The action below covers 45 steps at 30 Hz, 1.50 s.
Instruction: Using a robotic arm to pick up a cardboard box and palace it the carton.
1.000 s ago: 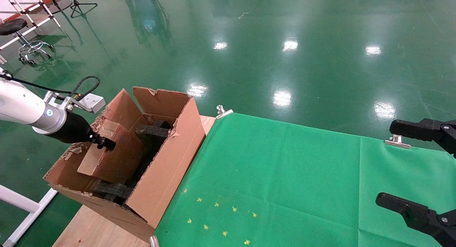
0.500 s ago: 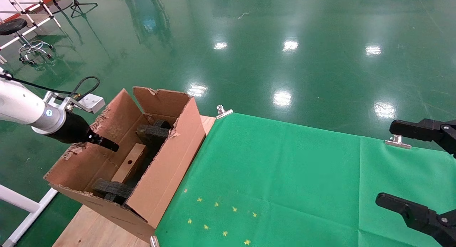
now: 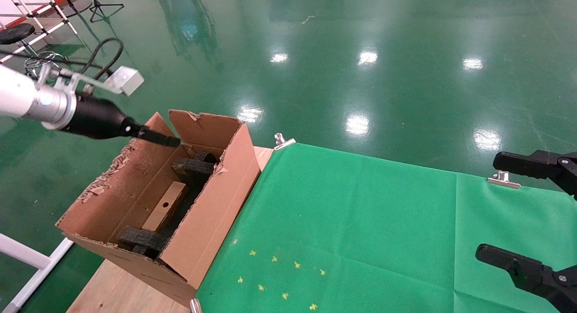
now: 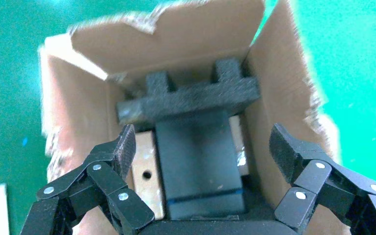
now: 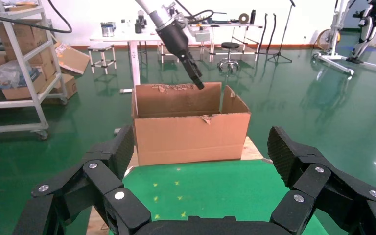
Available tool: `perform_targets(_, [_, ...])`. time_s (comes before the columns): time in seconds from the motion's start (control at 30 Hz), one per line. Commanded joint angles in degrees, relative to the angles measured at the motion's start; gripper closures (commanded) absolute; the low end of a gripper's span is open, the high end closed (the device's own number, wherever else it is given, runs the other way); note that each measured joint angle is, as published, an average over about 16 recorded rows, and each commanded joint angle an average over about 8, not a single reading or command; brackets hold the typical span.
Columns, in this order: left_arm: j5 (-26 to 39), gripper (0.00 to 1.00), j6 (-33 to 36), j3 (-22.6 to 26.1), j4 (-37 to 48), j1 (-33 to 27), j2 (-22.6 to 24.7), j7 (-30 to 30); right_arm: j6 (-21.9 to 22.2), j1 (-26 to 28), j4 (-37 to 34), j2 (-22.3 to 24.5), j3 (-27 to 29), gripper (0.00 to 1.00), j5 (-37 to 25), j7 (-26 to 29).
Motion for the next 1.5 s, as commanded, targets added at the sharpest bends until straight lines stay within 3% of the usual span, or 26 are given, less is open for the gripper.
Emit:
perform_targets(0.03, [-0.9,0.00,0.9,-0.5,-1.2,-0.4,-0.3,0.3,0.0,0.0,0.0,0.0,0.0,0.00,0.0,0.0])
perform_targets(0.47, [-3.3,0.00,1.2,-1.6,-3.1,1.6,-0.5,1.4,0.0,0.0,0.0,0.0,0.0,0.00,0.0,0.0])
perform_targets(1.5, [-37.5,0.00,7.3,-16.8,-31.5,27.2,-4.4,16.7,0.0,0.0,0.0,0.0,0.0,0.00,0.0,0.0])
